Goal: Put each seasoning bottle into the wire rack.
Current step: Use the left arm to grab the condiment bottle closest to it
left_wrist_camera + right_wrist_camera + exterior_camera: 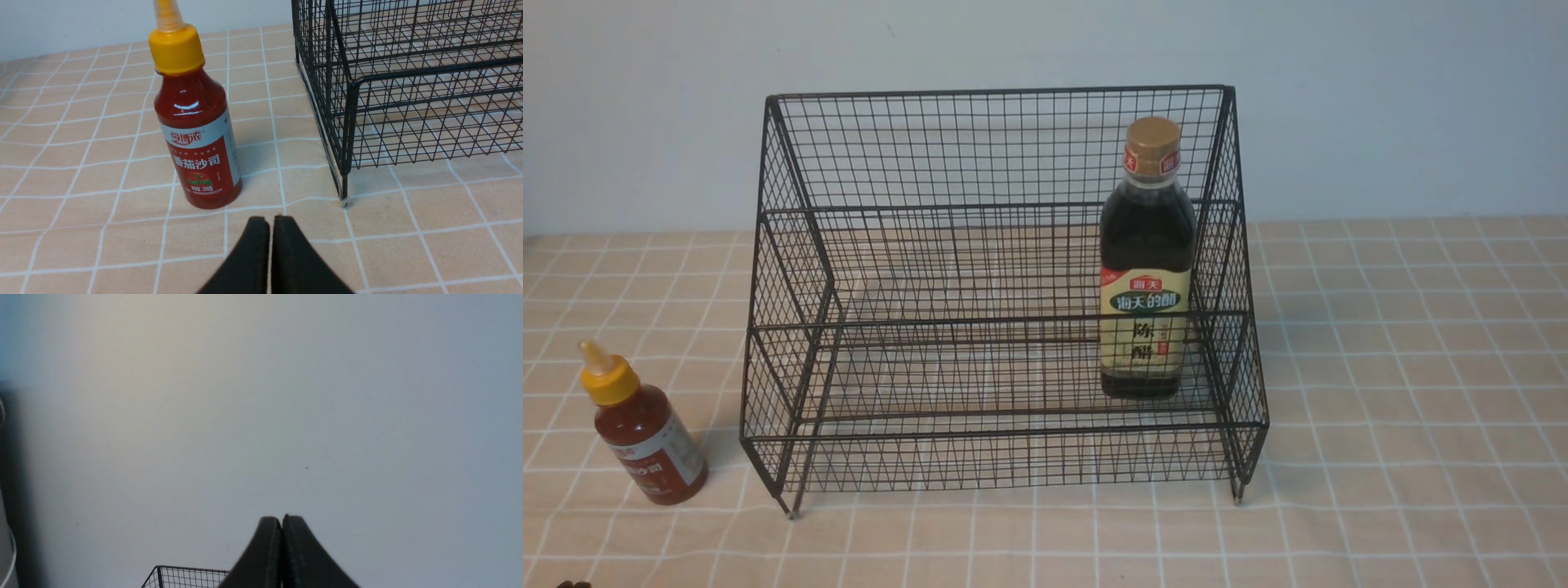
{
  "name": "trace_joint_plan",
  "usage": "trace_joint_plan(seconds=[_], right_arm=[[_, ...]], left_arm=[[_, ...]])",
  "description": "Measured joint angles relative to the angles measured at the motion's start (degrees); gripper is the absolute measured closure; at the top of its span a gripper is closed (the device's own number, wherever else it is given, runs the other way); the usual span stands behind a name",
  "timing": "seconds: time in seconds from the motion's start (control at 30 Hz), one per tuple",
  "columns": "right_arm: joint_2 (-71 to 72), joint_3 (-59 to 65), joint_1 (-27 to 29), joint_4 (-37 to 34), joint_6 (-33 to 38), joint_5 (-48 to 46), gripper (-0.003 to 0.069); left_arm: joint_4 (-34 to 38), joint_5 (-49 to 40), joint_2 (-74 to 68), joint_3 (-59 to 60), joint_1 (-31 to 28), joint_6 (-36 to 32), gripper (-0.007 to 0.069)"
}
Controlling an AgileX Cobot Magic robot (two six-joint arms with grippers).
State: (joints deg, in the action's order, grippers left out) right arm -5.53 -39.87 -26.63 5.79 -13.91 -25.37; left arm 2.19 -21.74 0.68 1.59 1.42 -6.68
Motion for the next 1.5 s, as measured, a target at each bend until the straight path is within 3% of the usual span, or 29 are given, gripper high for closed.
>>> trace_joint_plan(seconds=[0.37,0.6,0.67,0.7,0.87,1.13,1.5], right_arm=[[5.89,17.28,0.0,0.59,-1.68,4.05,0.0672],[5.89,27.24,0.38,5.9,1.09,5.02,0.0672],[5.89,29.77,2.3,6.58,1.29,5.49,0.0672],[5.89,32.46,6.31,7.01,1.29,6.01,0.0672],[6.16,40.14,15.98,7.33,1.29,5.87,0.0672],[6.21,41.17,25.55,4.97,0.61,4.09,0.0672],[6.21,41.17,26.55,4.97,1.1,4.05,0.0672]], left_arm=[[0.0,0.0,0.0,0.0,0.0,0.0,0.0631],[0.0,0.0,0.0,0.0,0.0,0.0,0.0631],[0.0,0.0,0.0,0.0,0.0,0.0,0.0631],[0.0,0.0,0.0,0.0,0.0,0.0,0.0631],[0.0,0.0,0.0,0.0,0.0,0.0,0.0631],[0.0,0.0,0.0,0.0,0.0,0.0,0.0631],[0.0,0.0,0.0,0.0,0.0,0.0,0.0631]])
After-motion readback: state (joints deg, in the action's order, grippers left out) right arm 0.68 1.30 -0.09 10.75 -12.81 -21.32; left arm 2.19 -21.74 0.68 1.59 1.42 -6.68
